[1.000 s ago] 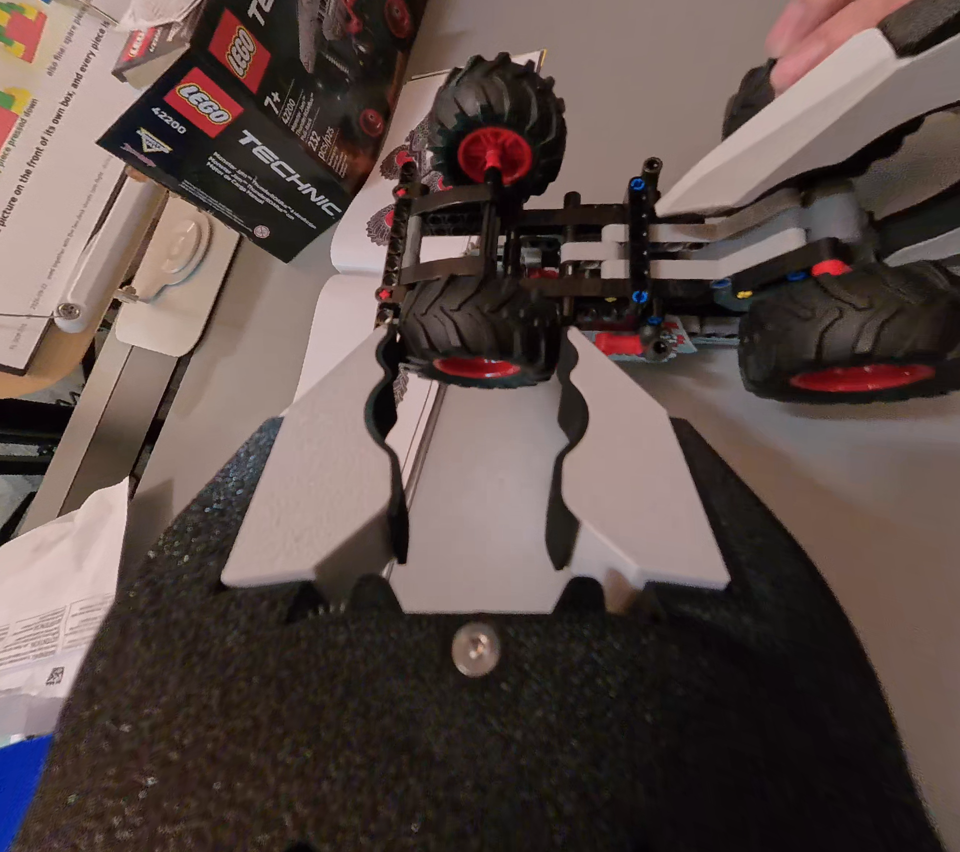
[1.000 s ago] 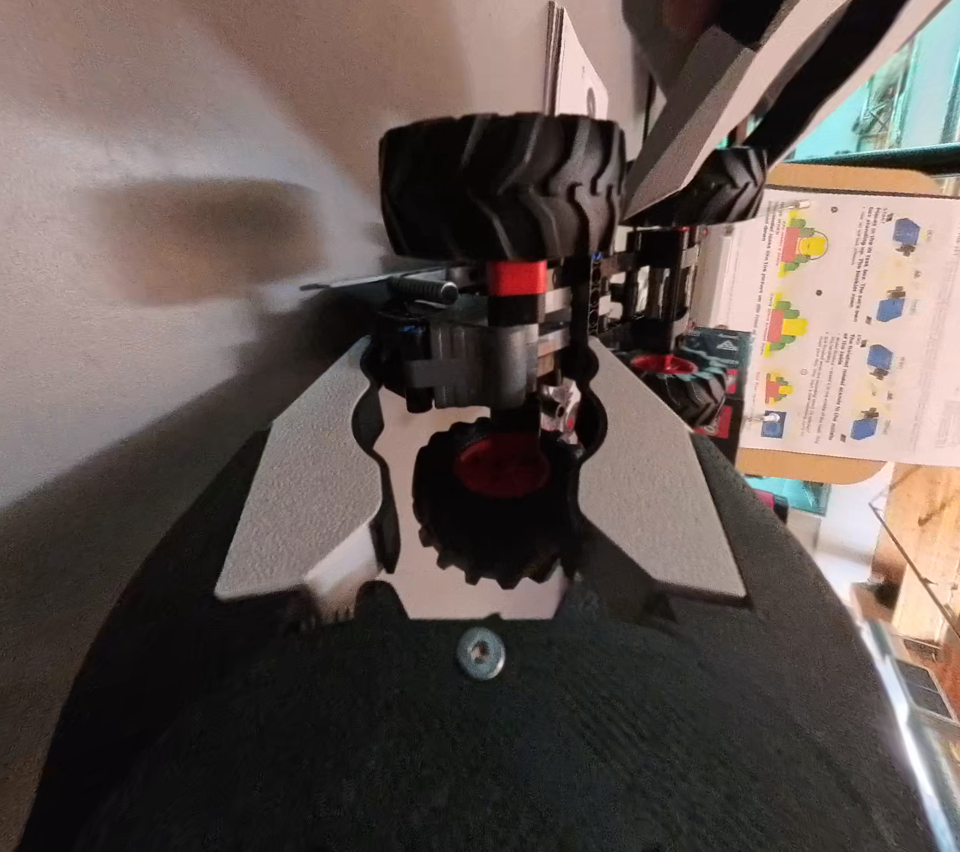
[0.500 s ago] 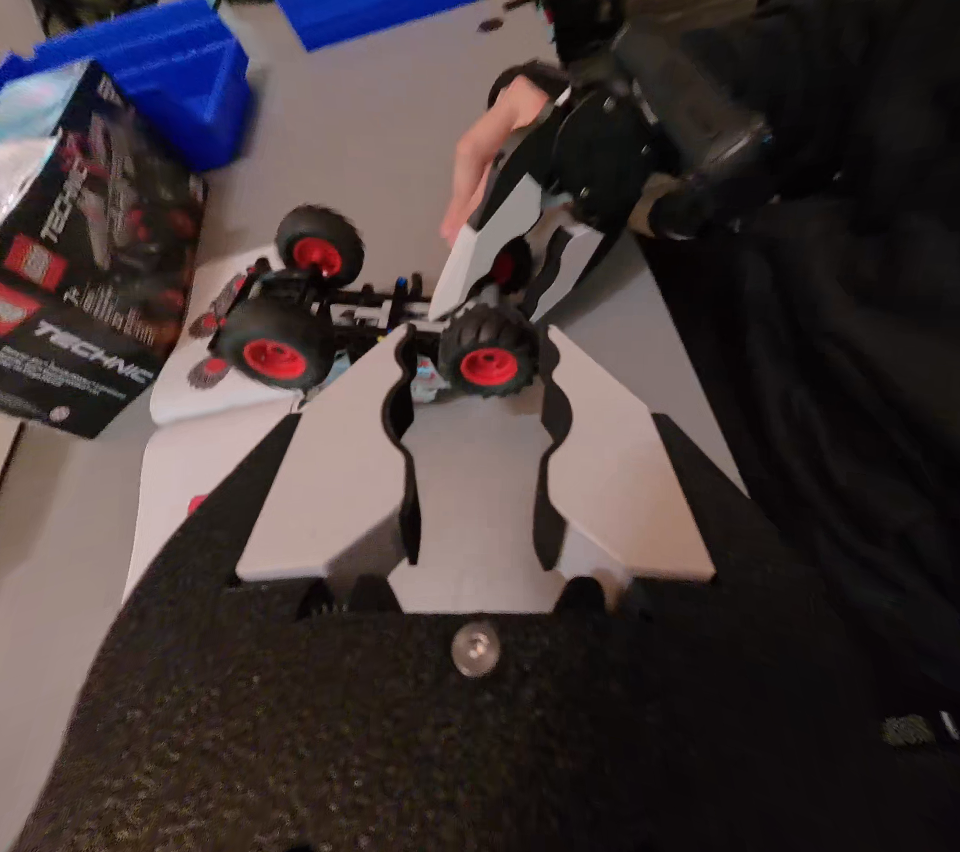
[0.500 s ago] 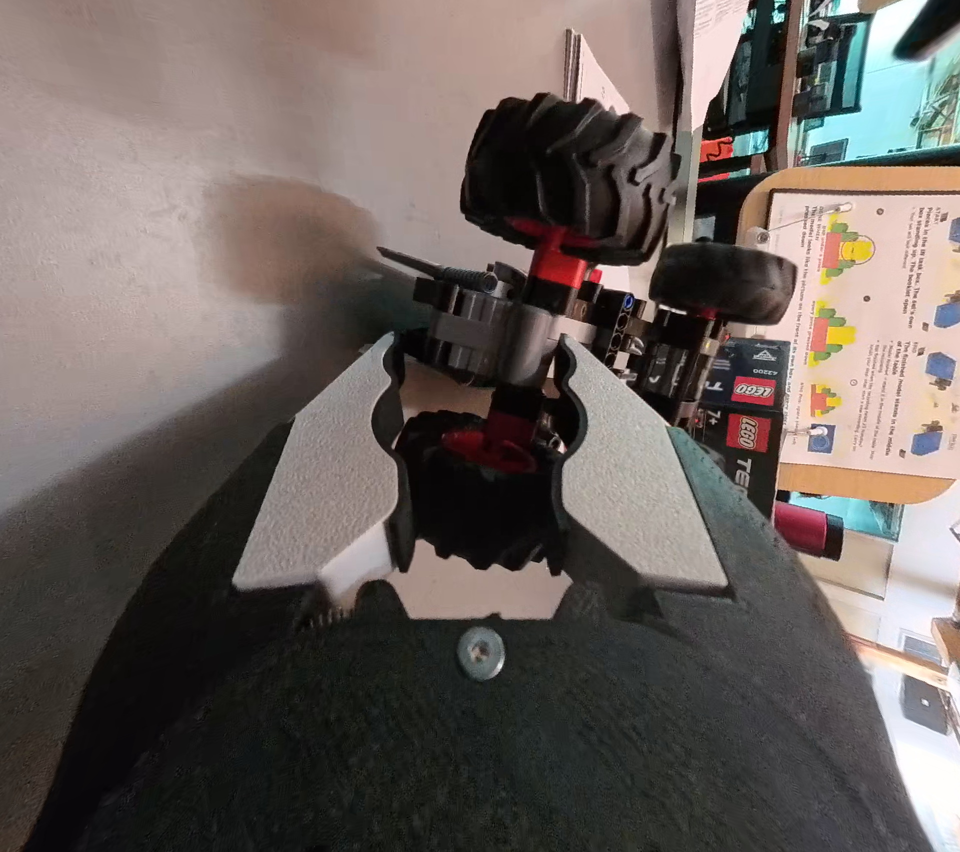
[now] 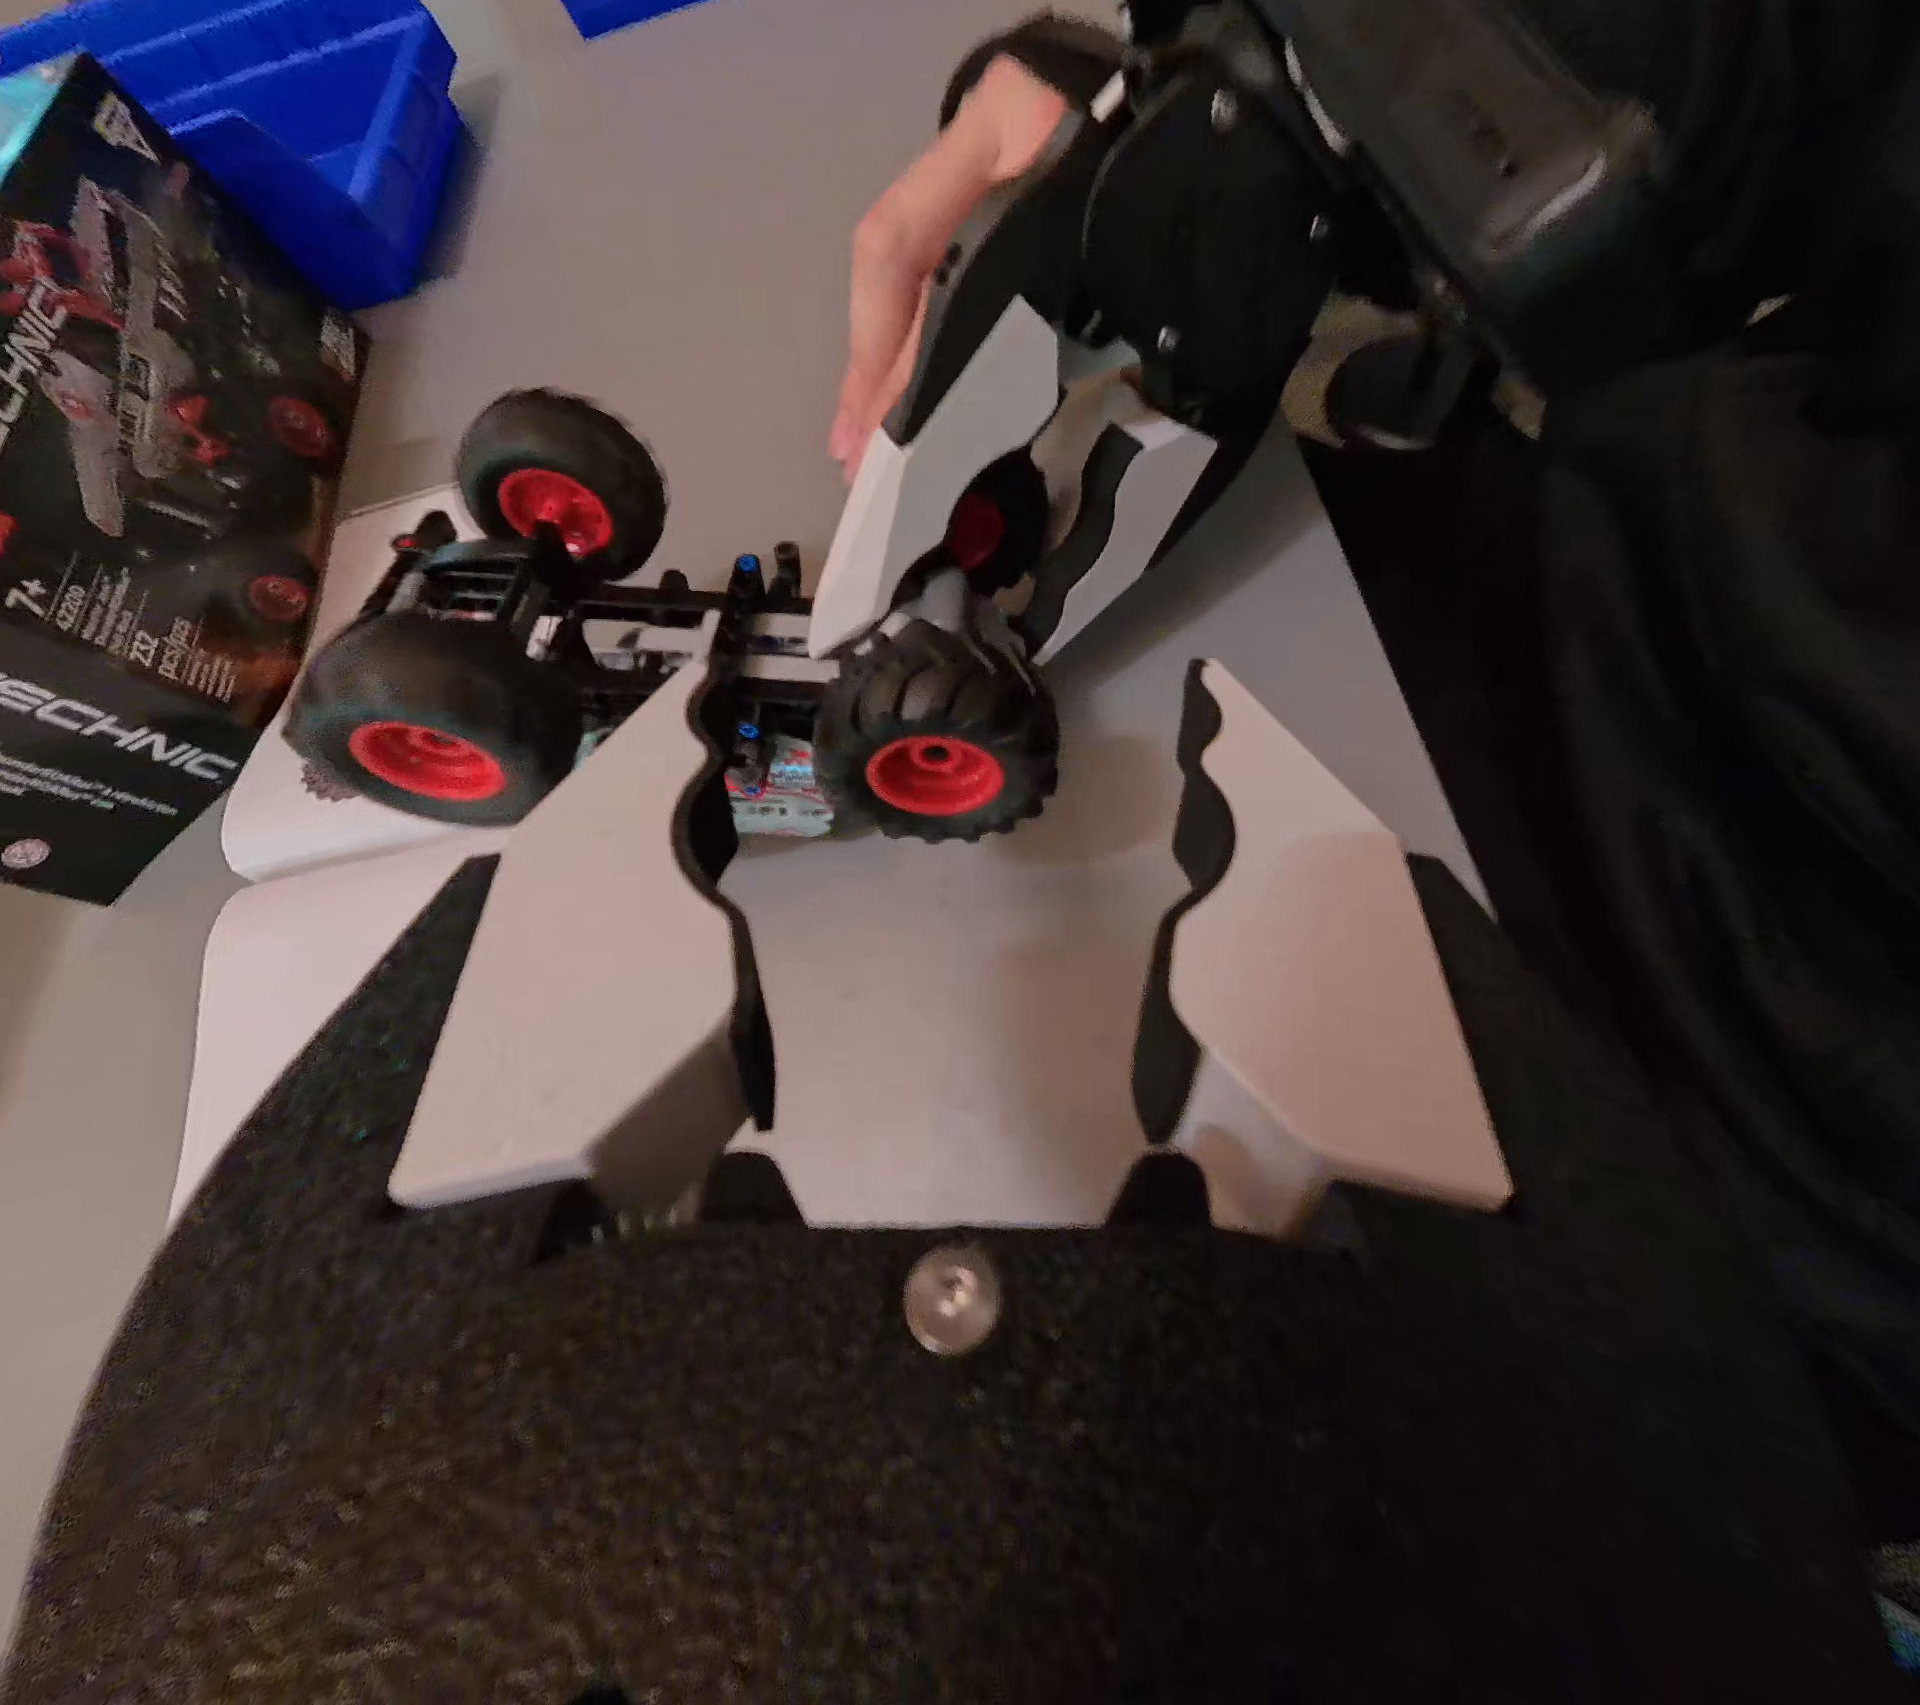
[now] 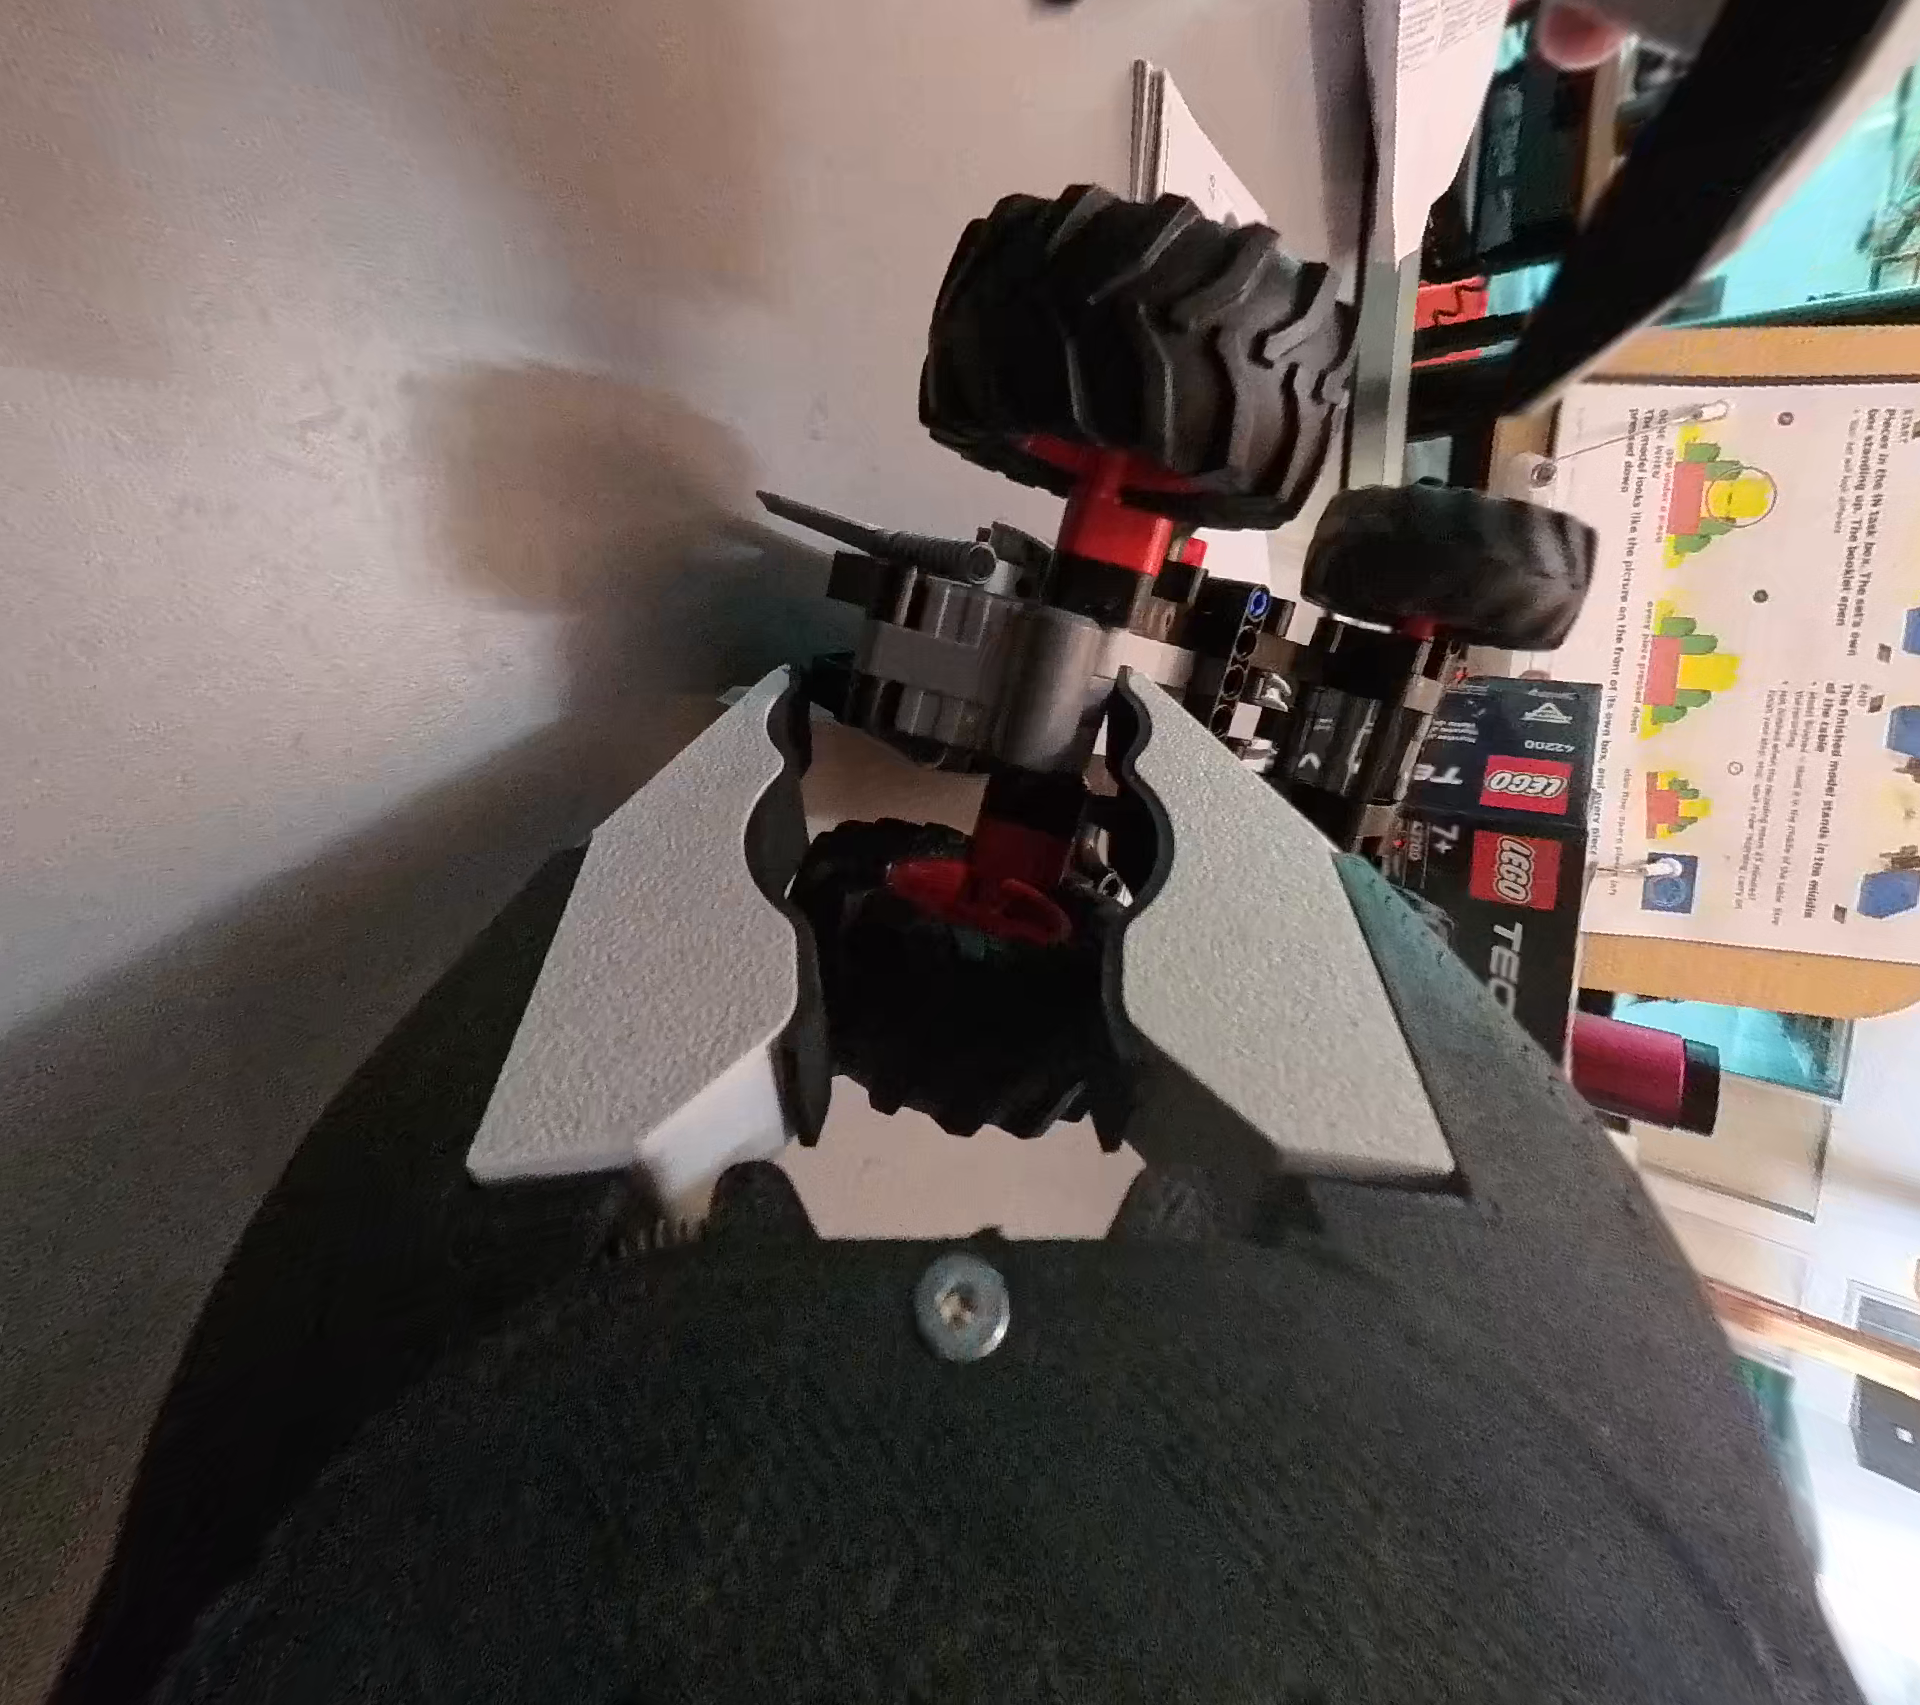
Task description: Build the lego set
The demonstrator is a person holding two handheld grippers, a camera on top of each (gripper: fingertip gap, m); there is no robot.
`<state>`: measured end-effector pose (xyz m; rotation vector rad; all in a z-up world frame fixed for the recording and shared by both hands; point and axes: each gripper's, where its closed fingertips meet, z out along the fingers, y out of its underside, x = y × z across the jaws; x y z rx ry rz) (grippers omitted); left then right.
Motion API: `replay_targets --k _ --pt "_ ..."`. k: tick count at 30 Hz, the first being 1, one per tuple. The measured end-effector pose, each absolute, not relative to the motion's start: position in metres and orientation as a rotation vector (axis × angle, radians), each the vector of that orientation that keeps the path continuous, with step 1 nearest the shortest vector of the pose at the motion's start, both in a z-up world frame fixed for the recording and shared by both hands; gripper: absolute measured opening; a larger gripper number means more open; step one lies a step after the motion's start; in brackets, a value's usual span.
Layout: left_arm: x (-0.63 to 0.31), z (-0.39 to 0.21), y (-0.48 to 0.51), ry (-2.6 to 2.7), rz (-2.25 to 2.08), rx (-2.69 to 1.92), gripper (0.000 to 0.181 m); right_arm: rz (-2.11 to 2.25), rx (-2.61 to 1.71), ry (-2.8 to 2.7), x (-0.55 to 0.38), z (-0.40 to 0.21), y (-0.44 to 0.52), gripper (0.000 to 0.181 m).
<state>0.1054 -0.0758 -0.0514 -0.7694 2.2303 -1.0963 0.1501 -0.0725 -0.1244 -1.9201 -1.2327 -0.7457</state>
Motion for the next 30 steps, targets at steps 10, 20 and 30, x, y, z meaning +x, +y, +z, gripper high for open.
replay_targets --k 10,20,30 --pt "0.015 -0.107 -0.145 2.724 -1.11 -0.482 0.035 -0.703 -1.964 -1.216 0.15 -0.127 -0.073 0.055" --pt "0.11 -0.072 -0.085 2.12 -0.989 -0.76 0.09 -0.753 -1.92 -1.084 0.154 -0.105 -0.067 0.069" --pt "0.105 -0.098 -0.094 2.198 -0.83 -0.72 0.09 -0.897 -1.948 -1.179 0.146 -0.117 -0.064 0.061"
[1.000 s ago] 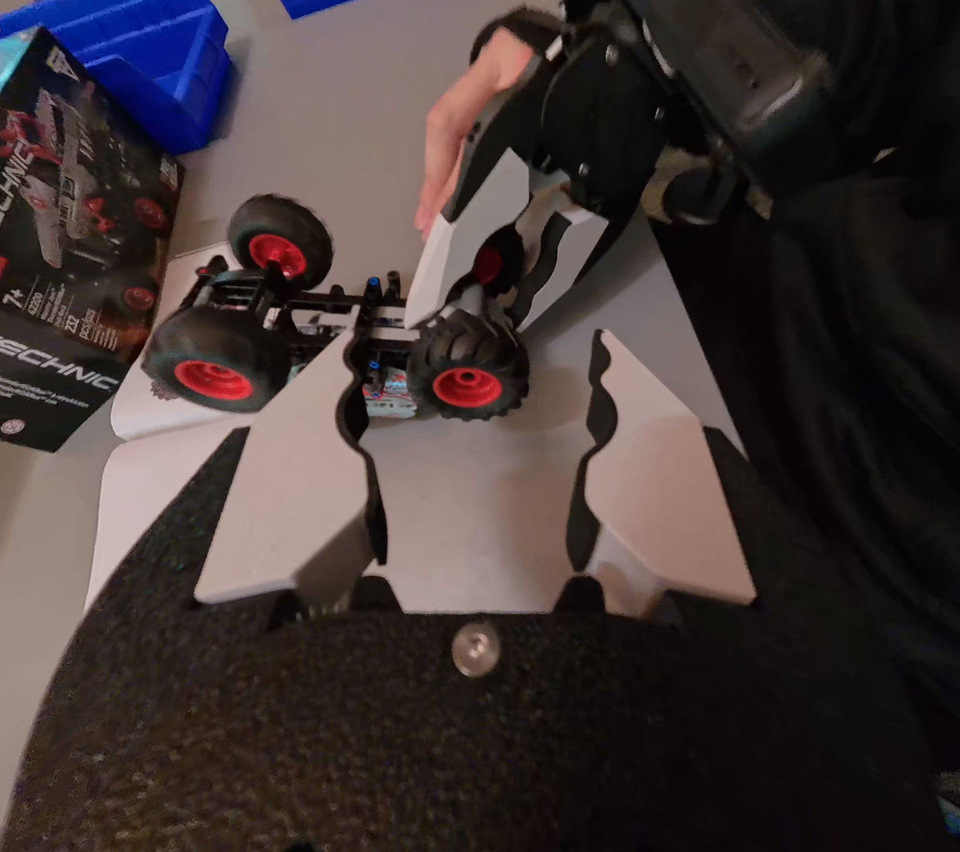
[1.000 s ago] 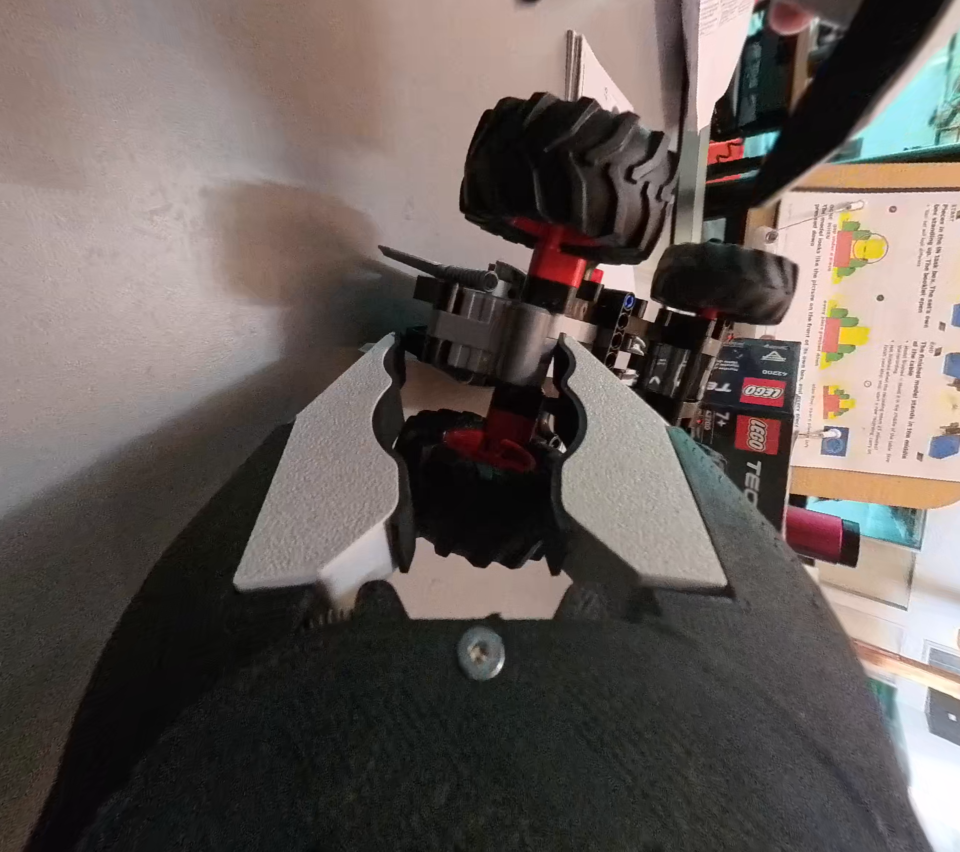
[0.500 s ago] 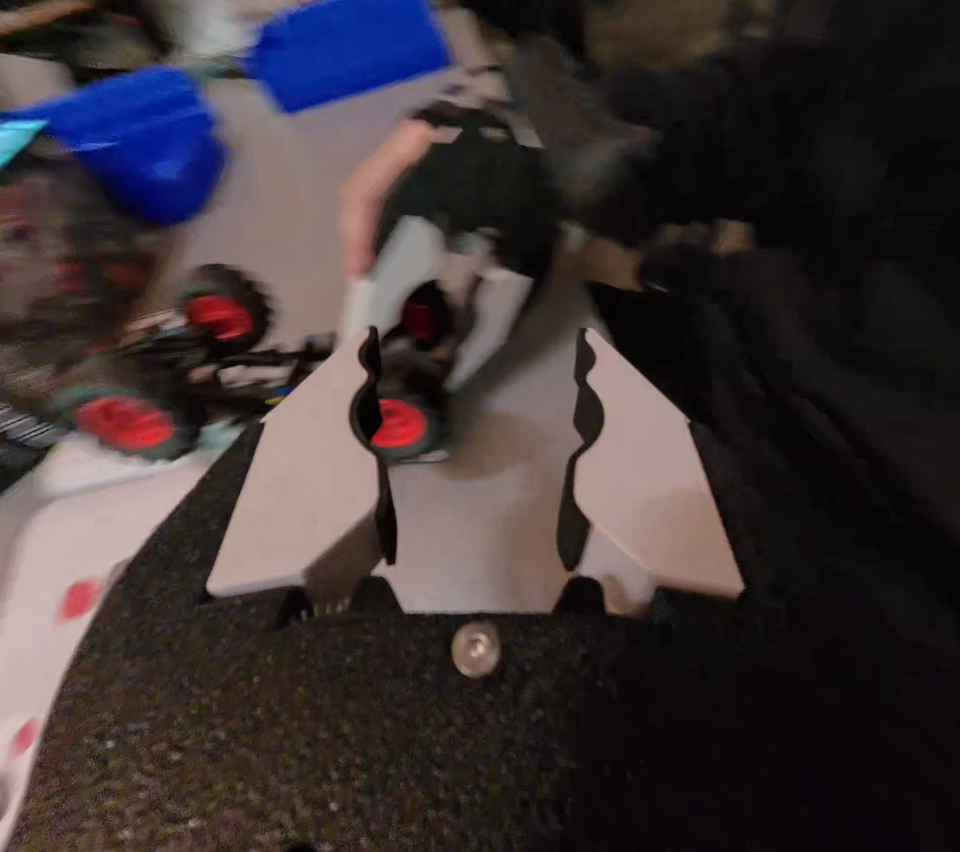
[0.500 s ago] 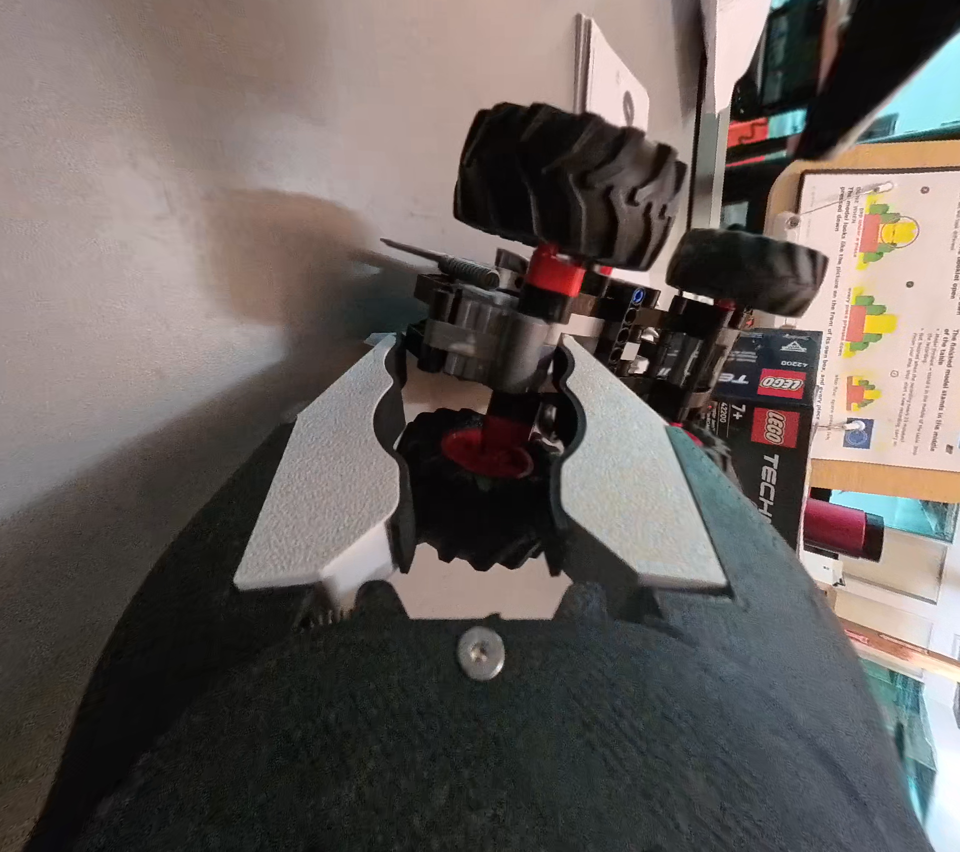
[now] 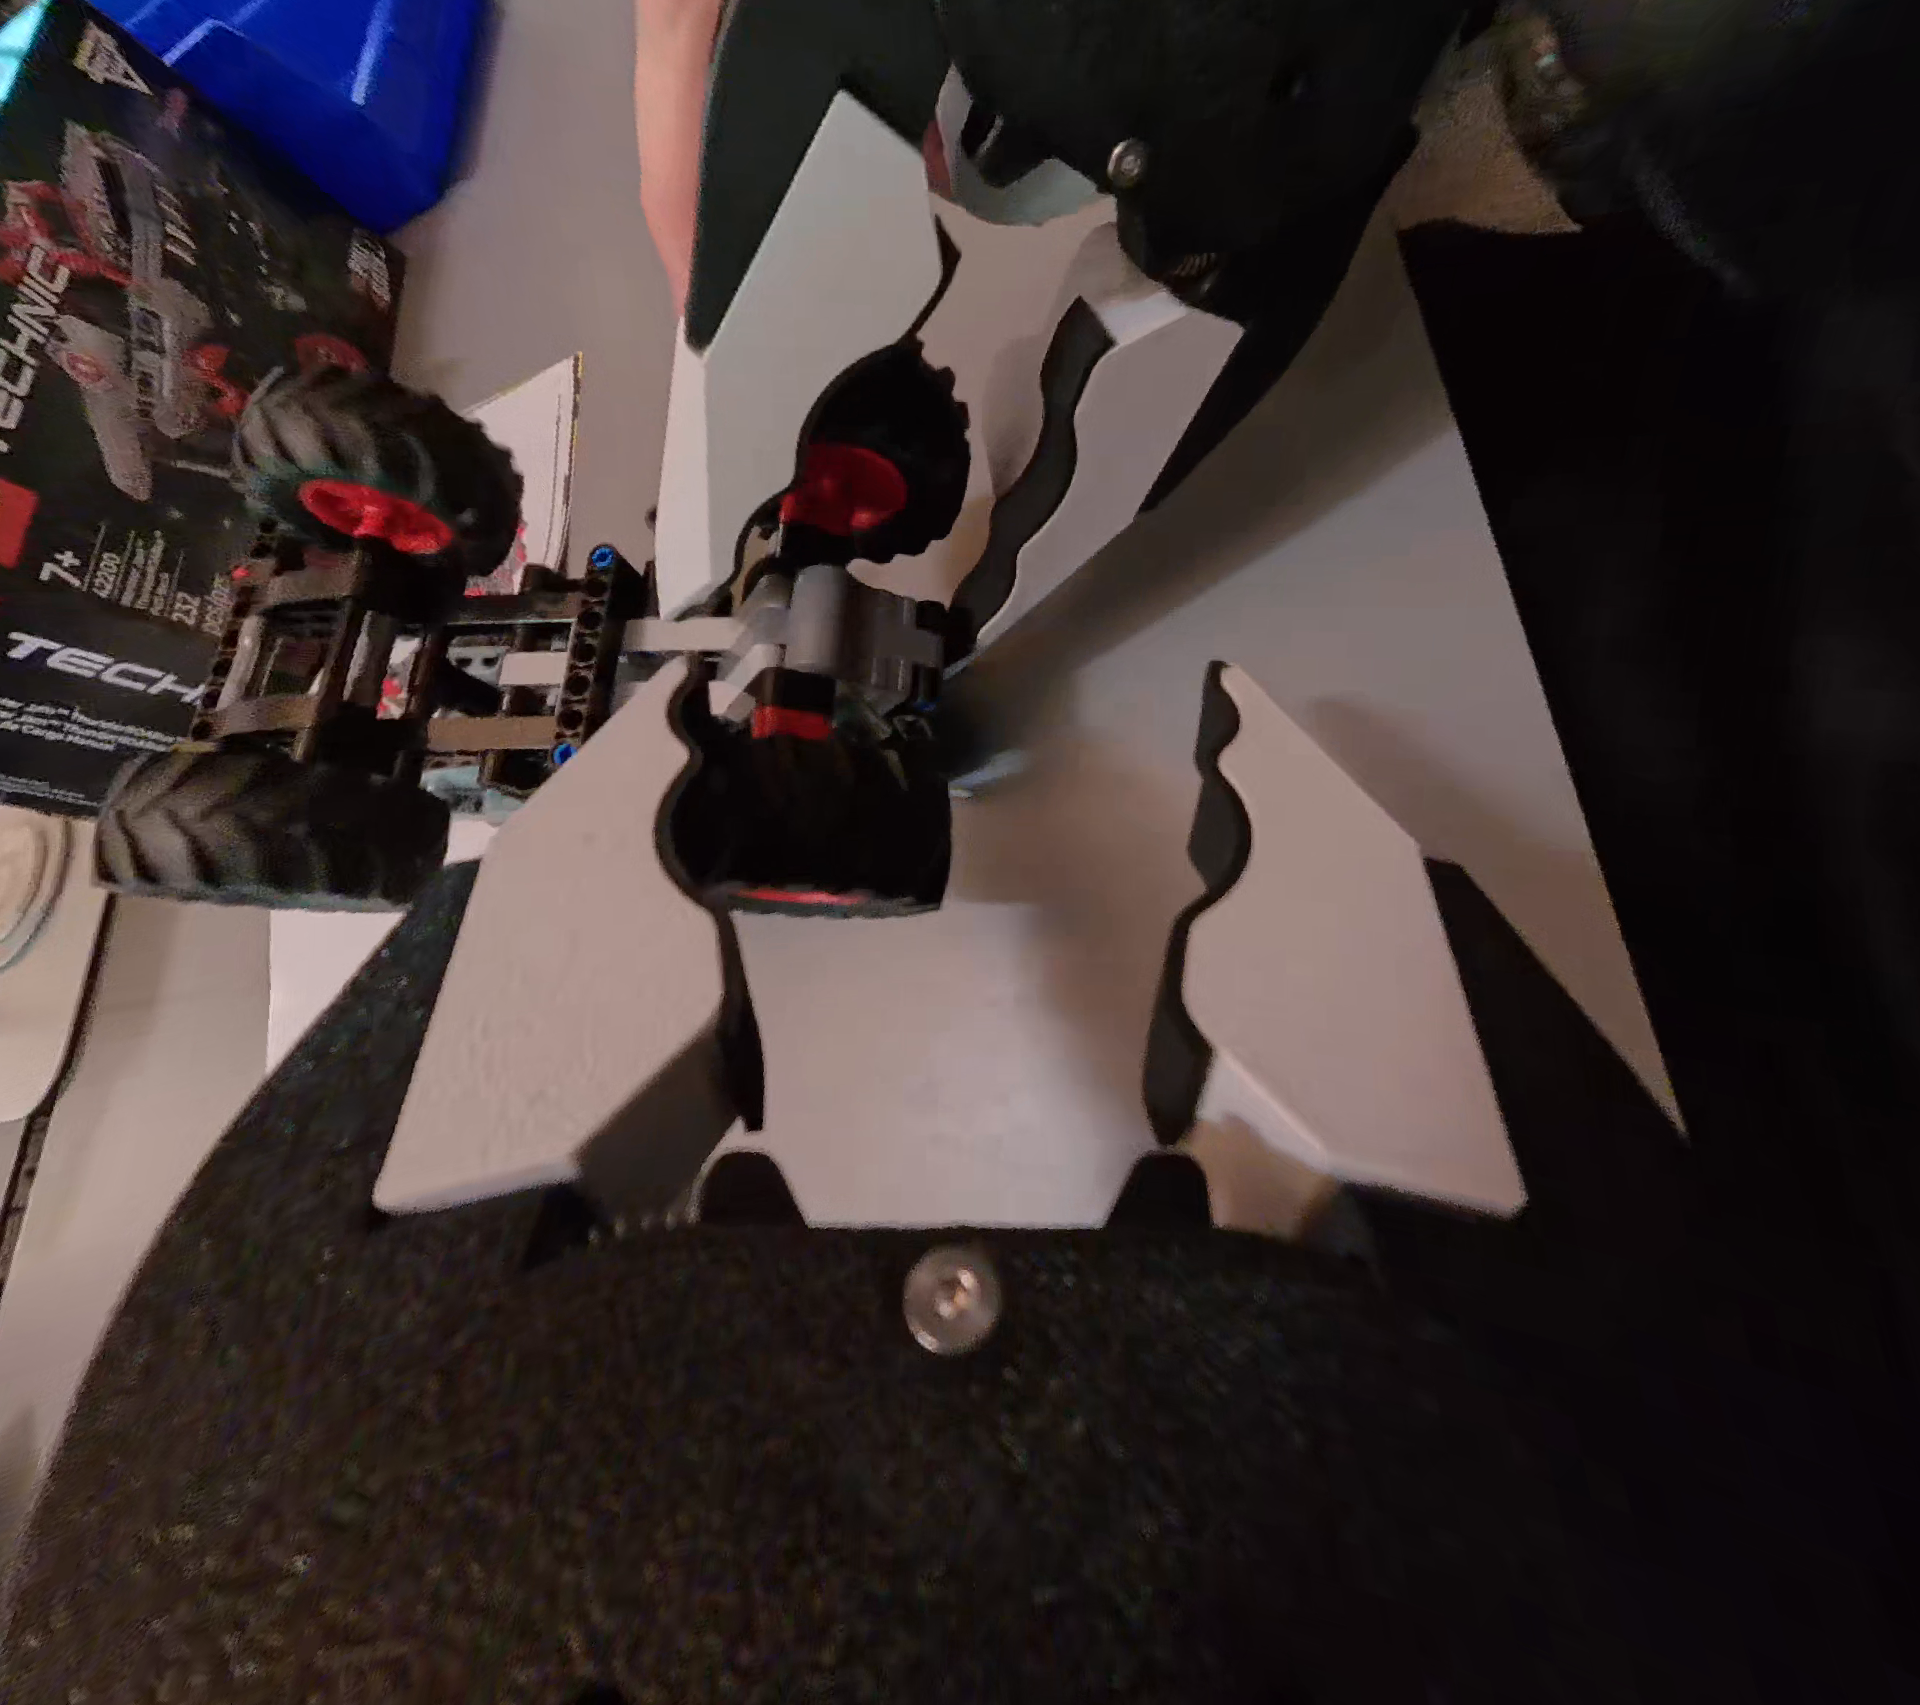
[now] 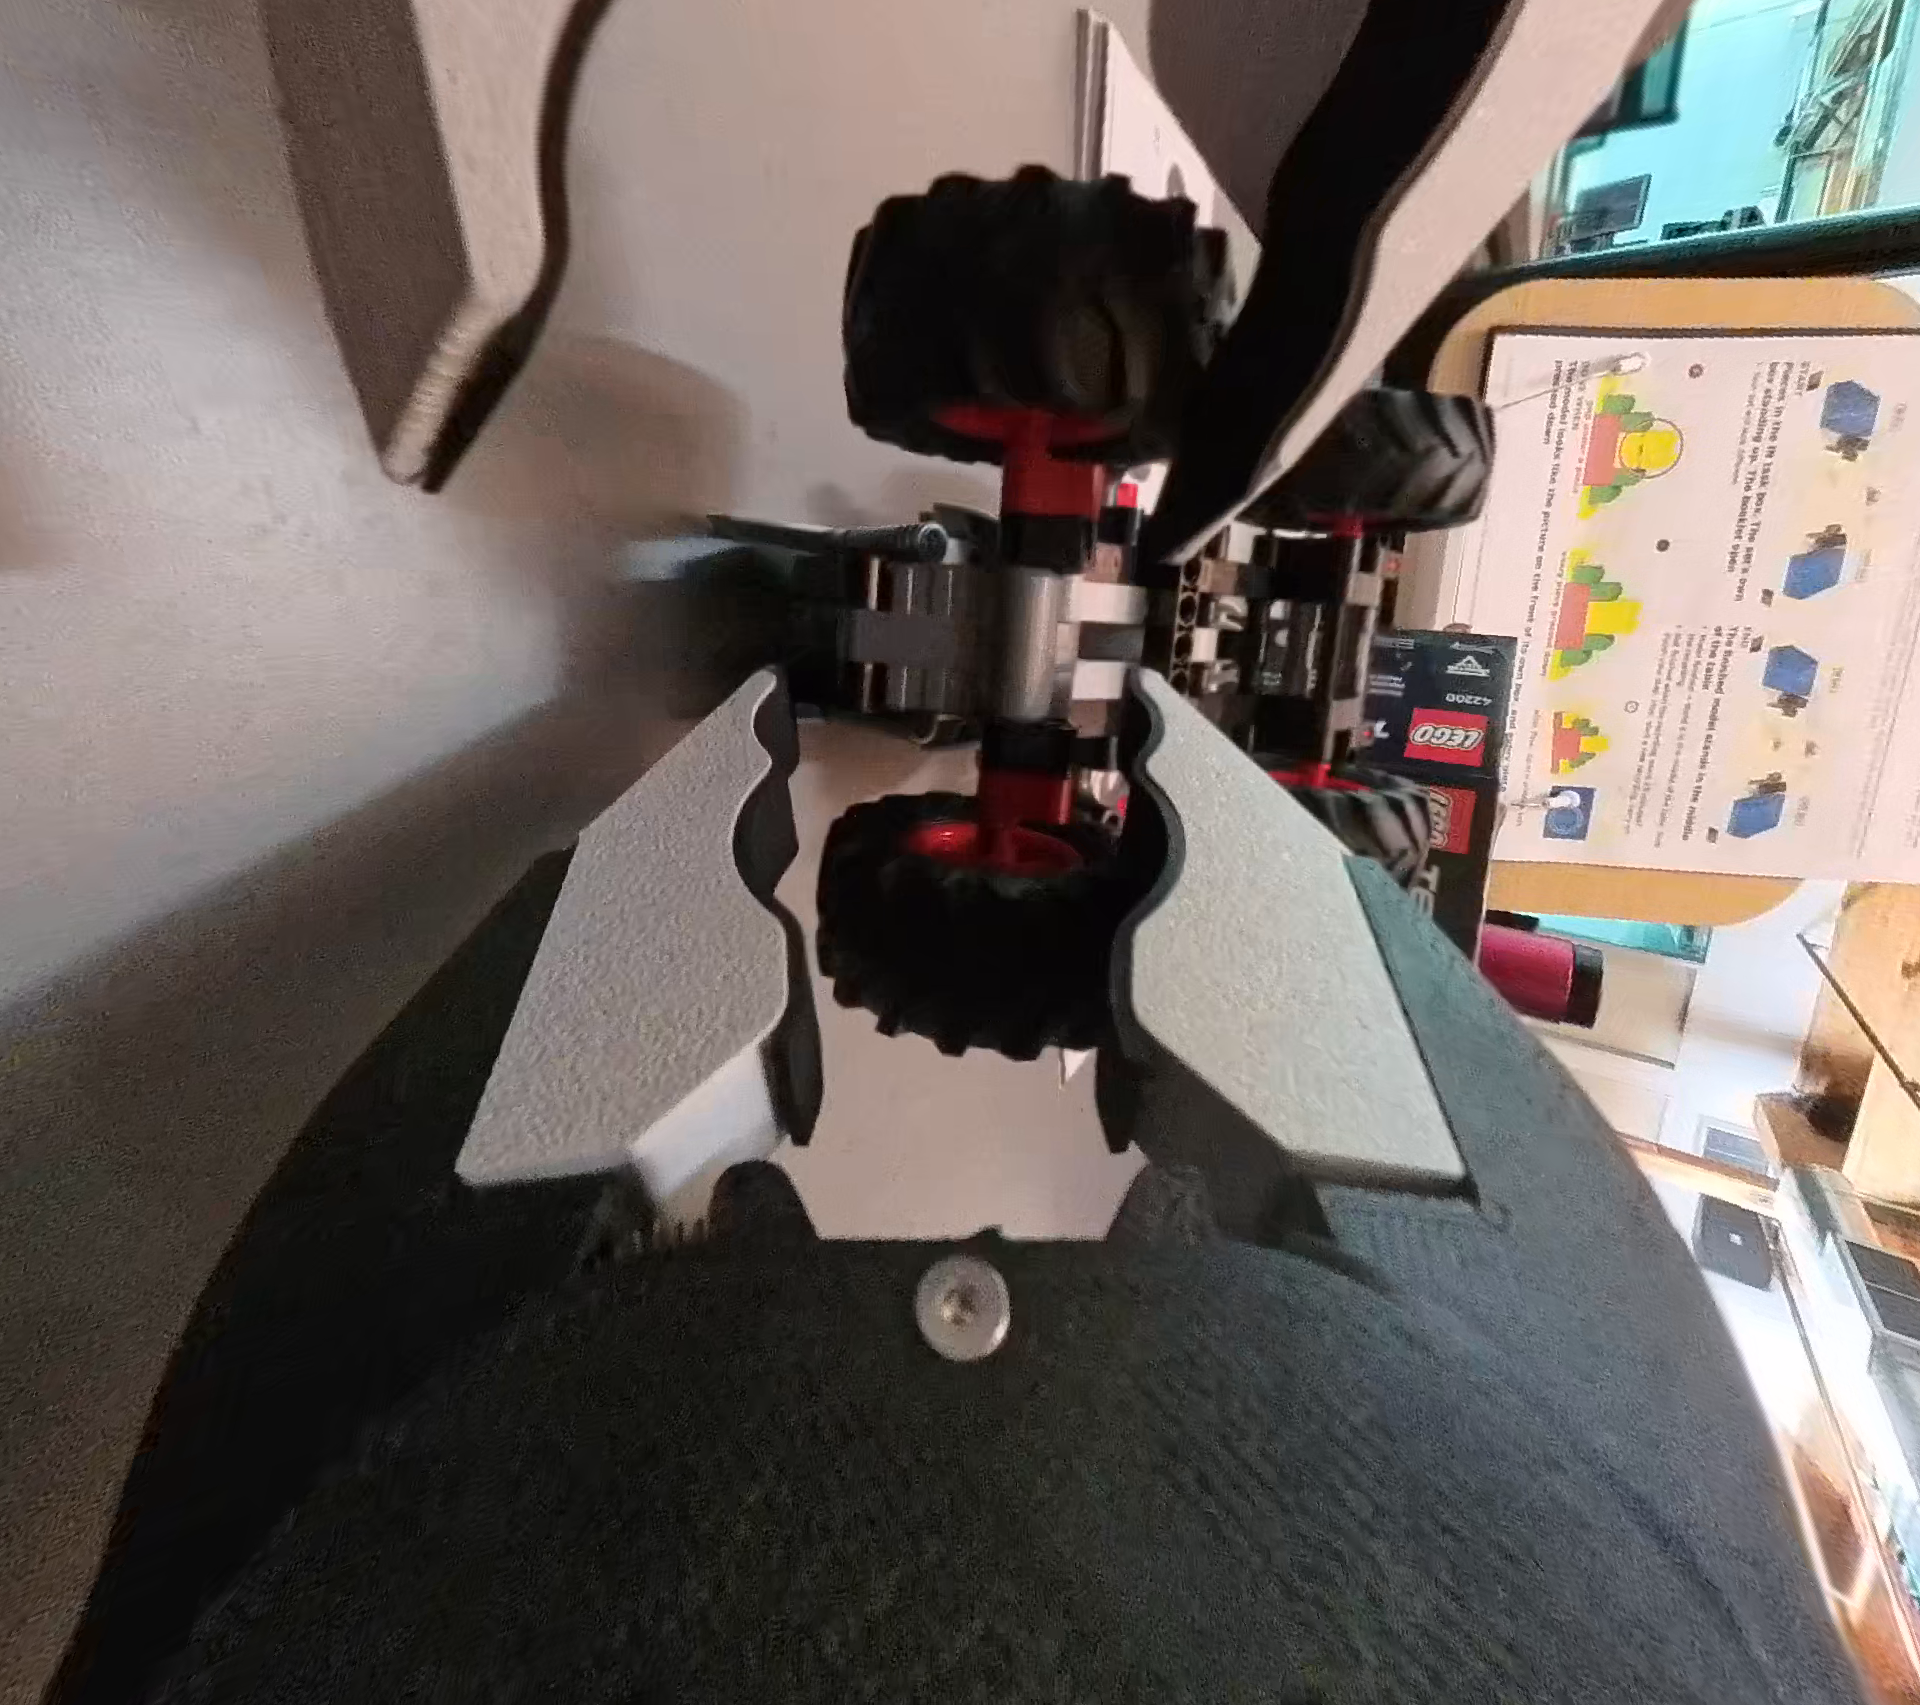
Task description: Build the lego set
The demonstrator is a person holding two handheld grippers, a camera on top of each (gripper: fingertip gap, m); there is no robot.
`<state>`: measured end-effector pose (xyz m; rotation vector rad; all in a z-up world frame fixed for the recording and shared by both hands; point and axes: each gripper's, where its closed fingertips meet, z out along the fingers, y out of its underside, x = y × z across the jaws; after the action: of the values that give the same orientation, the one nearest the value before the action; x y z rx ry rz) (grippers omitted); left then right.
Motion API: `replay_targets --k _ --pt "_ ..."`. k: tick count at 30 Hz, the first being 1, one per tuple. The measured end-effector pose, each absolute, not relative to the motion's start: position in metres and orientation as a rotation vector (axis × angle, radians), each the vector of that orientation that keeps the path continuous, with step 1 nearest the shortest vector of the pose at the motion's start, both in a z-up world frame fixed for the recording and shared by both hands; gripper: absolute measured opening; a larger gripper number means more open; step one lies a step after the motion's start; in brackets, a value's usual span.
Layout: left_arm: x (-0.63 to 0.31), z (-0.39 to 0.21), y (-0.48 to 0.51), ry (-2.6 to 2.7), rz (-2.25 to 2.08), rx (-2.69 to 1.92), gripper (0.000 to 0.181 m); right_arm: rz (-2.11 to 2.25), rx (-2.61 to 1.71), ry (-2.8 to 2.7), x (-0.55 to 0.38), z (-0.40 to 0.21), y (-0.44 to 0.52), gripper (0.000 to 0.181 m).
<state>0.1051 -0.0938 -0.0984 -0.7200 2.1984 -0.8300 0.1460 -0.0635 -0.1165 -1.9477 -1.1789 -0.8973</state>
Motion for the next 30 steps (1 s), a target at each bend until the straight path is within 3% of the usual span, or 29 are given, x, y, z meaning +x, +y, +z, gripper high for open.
replay_targets --k 2,3,4,7,13,17,20,22,24,28,29,30 --pt "0.087 -0.099 -0.115 2.294 -0.997 -0.691 0.083 -0.912 -1.961 -1.179 0.15 -0.115 -0.066 0.061" --pt "0.063 -0.103 -0.133 2.441 -1.108 -0.629 0.052 -0.915 -1.979 -1.149 0.153 -0.113 -0.067 0.058" --pt "0.046 -0.111 -0.142 2.556 -1.134 -0.593 0.038 -0.915 -1.985 -1.139 0.155 -0.113 -0.068 0.055" --pt "0.058 -0.112 -0.126 2.448 -1.014 -0.602 0.054 -0.903 -1.976 -1.162 0.156 -0.113 -0.071 0.052" --pt "0.097 -0.047 -0.089 1.953 -1.137 -0.759 0.061 -1.008 -1.886 -1.145 0.152 -0.104 -0.07 0.065" --pt "0.102 -0.07 -0.075 1.989 -0.948 -0.82 0.069 -1.034 -1.755 -1.146 0.139 -0.096 -0.07 0.063" --pt "0.105 -0.088 -0.076 2.019 -0.829 -0.775 0.069 -1.041 -1.809 -1.168 0.145 -0.106 -0.066 0.073" --pt "0.11 -0.093 -0.076 2.007 -0.807 -0.791 0.072 -1.004 -1.816 -1.198 0.142 -0.113 -0.063 0.056" --pt "0.115 -0.09 -0.07 1.957 -0.796 -0.82 0.056 -1.014 -1.806 -1.212 0.14 -0.115 -0.062 0.053" --pt "0.118 -0.074 -0.066 1.84 -1.066 -0.995 0.048 -1.051 -1.789 -1.185 0.145 -0.114 -0.06 0.053" --pt "0.121 -0.06 -0.052 1.684 -1.202 -1.128 0.037 -1.065 -1.786 -1.183 0.147 -0.114 -0.06 0.052" --pt "0.123 -0.05 -0.022 1.486 -1.261 -1.286 0.0 -1.07 -1.788 -1.183 0.147 -0.114 -0.061 0.052"
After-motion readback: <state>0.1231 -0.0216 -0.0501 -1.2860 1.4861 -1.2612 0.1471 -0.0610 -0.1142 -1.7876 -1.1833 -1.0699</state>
